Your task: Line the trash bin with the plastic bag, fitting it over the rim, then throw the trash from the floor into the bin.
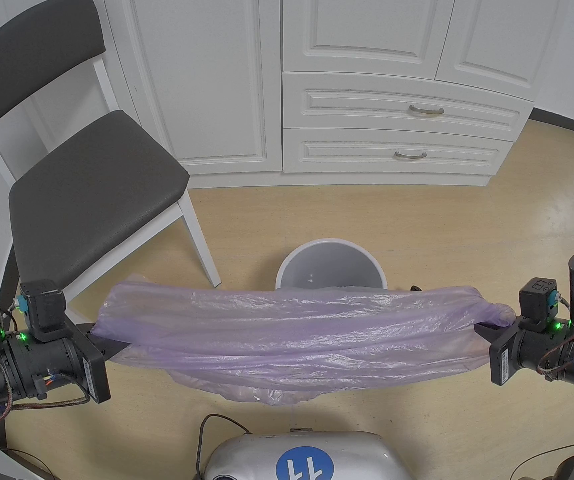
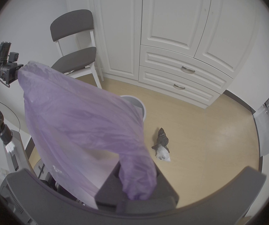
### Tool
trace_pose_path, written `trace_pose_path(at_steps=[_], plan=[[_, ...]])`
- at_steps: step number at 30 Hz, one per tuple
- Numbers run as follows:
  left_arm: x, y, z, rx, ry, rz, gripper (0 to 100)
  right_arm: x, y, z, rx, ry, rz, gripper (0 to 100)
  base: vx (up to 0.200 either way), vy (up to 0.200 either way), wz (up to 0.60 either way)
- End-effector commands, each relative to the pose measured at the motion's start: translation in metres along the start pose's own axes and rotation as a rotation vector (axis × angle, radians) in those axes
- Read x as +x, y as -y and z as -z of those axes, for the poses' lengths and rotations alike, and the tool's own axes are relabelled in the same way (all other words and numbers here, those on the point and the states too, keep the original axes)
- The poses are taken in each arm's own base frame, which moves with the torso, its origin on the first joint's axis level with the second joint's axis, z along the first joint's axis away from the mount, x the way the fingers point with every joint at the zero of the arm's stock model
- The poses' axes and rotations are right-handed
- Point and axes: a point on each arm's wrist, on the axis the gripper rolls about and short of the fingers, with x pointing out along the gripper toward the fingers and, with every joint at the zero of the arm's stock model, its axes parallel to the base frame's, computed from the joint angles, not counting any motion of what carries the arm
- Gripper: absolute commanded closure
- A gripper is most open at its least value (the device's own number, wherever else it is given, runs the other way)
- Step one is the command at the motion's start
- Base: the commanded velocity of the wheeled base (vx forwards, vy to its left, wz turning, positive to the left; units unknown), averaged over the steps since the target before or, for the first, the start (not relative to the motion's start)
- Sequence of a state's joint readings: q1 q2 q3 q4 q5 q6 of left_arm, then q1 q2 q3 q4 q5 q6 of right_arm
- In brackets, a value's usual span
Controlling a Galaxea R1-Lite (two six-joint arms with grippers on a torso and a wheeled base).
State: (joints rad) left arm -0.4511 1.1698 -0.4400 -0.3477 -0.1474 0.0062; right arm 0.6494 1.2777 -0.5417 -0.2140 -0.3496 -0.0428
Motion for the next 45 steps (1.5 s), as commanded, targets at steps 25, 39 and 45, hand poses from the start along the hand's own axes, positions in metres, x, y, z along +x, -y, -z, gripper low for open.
trace_pose_path(at_steps=[25, 39, 45], plan=[[0.004, 0.005, -0.007, 0.015, 0.018, 0.022, 100, -0.002, 0.001, -0.002, -0.011, 0.02, 0.005, 100, 0.0, 0.0, 0.0], [0.008, -0.003, -0.007, -0.001, -0.003, -0.018, 100, -0.012, 0.013, -0.005, 0.013, 0.055, 0.037, 100, 0.0, 0.0, 0.0], [0.007, -0.011, -0.007, -0.007, -0.004, -0.06, 100, -0.01, 0.015, -0.004, 0.011, 0.045, 0.05, 100, 0.0, 0.0, 0.0]])
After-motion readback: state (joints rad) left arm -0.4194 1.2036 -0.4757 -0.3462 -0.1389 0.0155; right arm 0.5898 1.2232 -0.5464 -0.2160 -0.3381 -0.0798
